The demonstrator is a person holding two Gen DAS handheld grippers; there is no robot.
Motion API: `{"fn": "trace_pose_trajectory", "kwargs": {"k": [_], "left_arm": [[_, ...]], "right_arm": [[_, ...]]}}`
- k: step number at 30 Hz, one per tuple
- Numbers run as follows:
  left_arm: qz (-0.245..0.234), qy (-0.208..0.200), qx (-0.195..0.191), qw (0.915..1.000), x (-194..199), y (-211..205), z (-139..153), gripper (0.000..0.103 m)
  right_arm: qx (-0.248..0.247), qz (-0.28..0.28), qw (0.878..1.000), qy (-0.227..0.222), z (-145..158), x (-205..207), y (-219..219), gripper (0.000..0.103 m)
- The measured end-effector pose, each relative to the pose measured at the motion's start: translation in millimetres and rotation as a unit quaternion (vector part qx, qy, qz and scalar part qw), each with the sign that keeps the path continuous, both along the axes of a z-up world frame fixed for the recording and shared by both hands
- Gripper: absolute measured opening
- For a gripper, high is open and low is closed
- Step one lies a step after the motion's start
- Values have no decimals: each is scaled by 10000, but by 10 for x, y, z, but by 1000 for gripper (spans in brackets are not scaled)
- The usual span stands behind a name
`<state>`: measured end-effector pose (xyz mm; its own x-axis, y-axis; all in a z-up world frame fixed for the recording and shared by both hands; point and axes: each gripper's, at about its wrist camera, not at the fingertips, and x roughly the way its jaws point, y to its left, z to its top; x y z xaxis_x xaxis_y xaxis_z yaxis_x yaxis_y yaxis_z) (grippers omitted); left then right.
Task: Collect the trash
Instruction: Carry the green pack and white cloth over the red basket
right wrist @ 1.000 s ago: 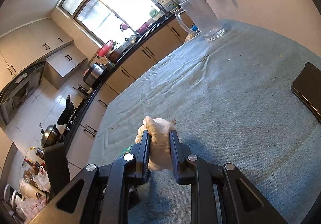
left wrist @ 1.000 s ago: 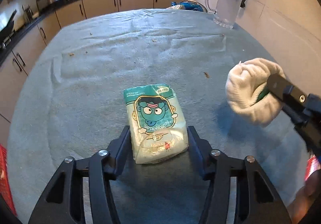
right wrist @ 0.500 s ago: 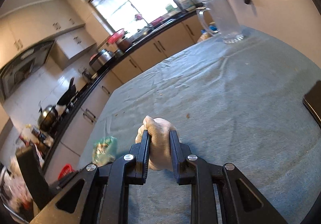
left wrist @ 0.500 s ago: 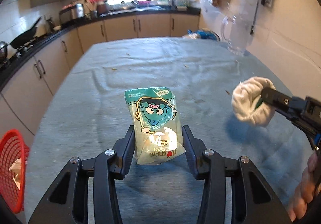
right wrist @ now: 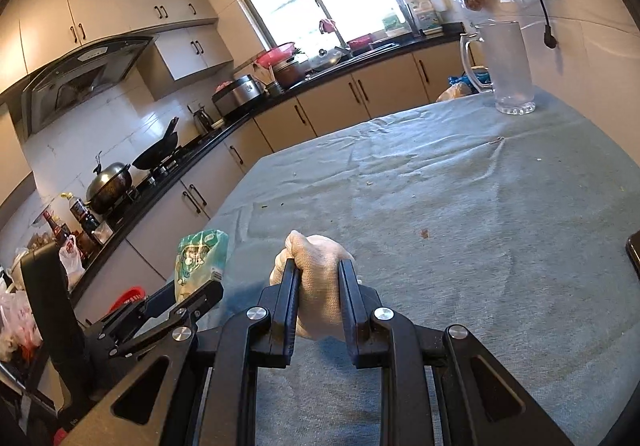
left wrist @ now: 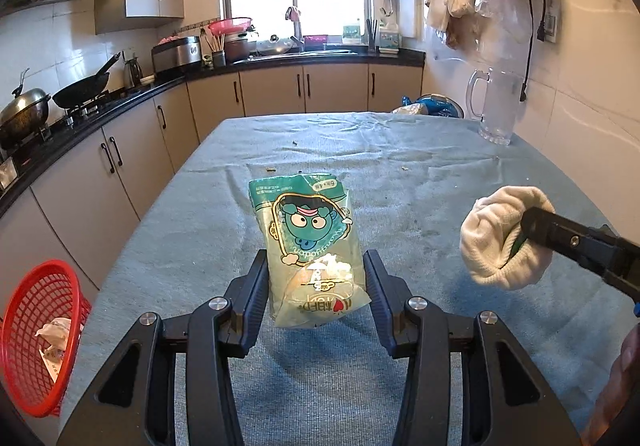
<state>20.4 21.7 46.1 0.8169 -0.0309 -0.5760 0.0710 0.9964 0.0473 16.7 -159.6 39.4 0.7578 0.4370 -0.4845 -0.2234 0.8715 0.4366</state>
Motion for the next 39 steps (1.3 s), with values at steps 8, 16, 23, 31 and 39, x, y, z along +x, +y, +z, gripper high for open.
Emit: {"fn": "trace_pose_trajectory", "kwargs": {"k": [8, 16, 23, 31, 39], "left_arm": [[97, -111, -55, 9999, -27, 51, 29, 45], [155, -241, -14, 9996, -129, 60, 86, 45], [289, -303, -36, 9991, -399, 259, 127, 45], [600, -454, -148, 9971, -702, 656, 256, 46], [1155, -621, -317, 9909, -993, 1325, 368, 46]], "right_arm": [[-53, 100, 9999, 14, -4, 25, 61, 21], [-55, 6, 10000, -51, 15, 16, 29, 21], [52, -45, 10000, -39, 86, -103, 72, 21], [13, 416, 9991, 99, 147, -243, 550, 21], [-147, 958, 9952, 111, 233, -312, 1202, 21]]}}
